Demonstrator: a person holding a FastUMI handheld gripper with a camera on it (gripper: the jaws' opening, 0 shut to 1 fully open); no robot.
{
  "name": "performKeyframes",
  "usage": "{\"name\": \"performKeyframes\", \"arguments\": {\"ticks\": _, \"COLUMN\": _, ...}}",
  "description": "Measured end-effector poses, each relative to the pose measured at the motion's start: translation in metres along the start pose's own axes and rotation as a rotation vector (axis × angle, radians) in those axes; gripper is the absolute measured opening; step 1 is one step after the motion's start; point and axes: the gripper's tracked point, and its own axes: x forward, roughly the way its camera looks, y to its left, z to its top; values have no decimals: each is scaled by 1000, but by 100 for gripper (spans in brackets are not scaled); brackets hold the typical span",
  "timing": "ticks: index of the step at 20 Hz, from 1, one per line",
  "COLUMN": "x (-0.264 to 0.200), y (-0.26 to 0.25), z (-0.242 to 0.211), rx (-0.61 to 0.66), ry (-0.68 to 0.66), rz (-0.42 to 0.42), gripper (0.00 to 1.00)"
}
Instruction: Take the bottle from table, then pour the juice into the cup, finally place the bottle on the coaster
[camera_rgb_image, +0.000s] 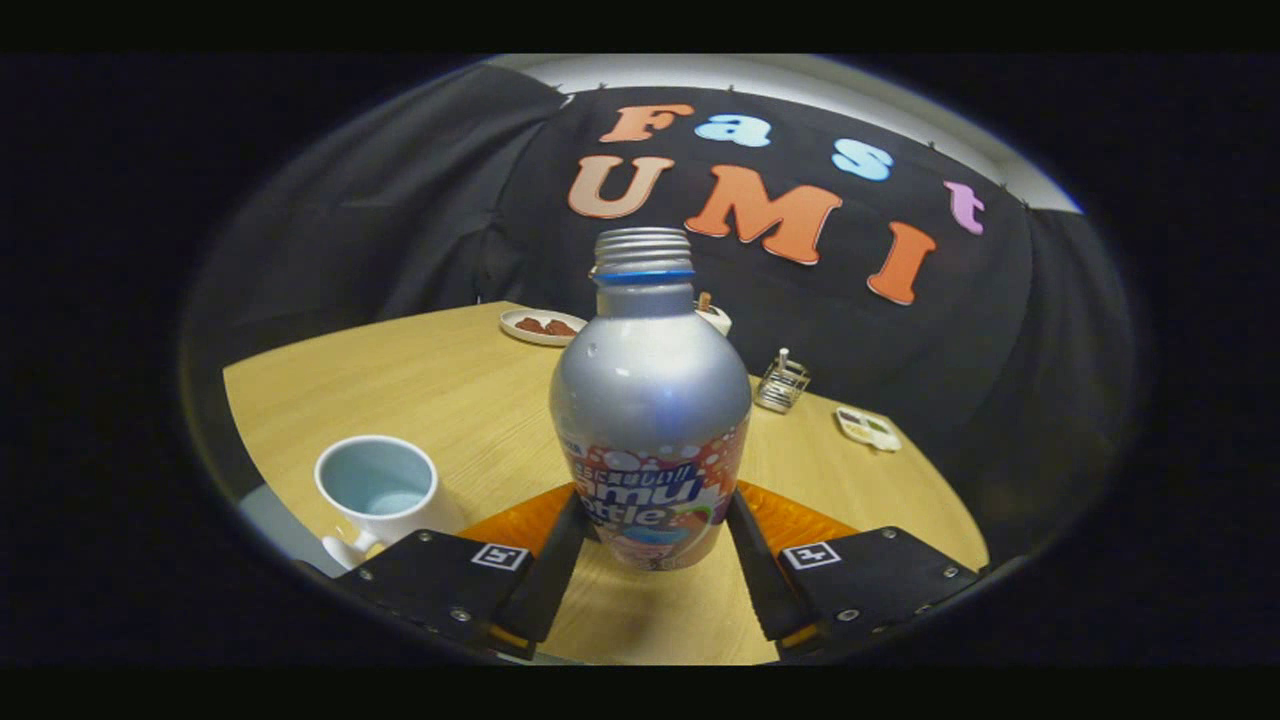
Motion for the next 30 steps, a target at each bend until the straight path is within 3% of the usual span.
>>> {"name": "performKeyframes", "arguments": {"ticks": 2, "x": 11, "y": -2, "z": -6, "rx": 125, "ry": 29, "rz": 10, "gripper": 77}}
{"name": "performKeyframes", "arguments": {"ticks": 5, "x": 27, "y": -7, "z": -9, "rx": 216, "ry": 28, "rz": 8, "gripper": 77}}
{"name": "performKeyframes", "arguments": {"ticks": 16, "x": 70, "y": 8, "z": -23, "rx": 176, "ry": 58, "rz": 7, "gripper": 79}}
{"name": "performKeyframes", "arguments": {"ticks": 20, "x": 56, "y": 2, "z": -20, "rx": 166, "ry": 44, "rz": -8, "gripper": 84}}
{"name": "performKeyframes", "arguments": {"ticks": 23, "x": 34, "y": -1, "z": -5, "rx": 167, "ry": -8, "rz": -5, "gripper": 95}}
{"name": "performKeyframes", "arguments": {"ticks": 30, "x": -35, "y": -26, "z": 15, "rx": 171, "ry": -104, "rz": -12, "gripper": 96}}
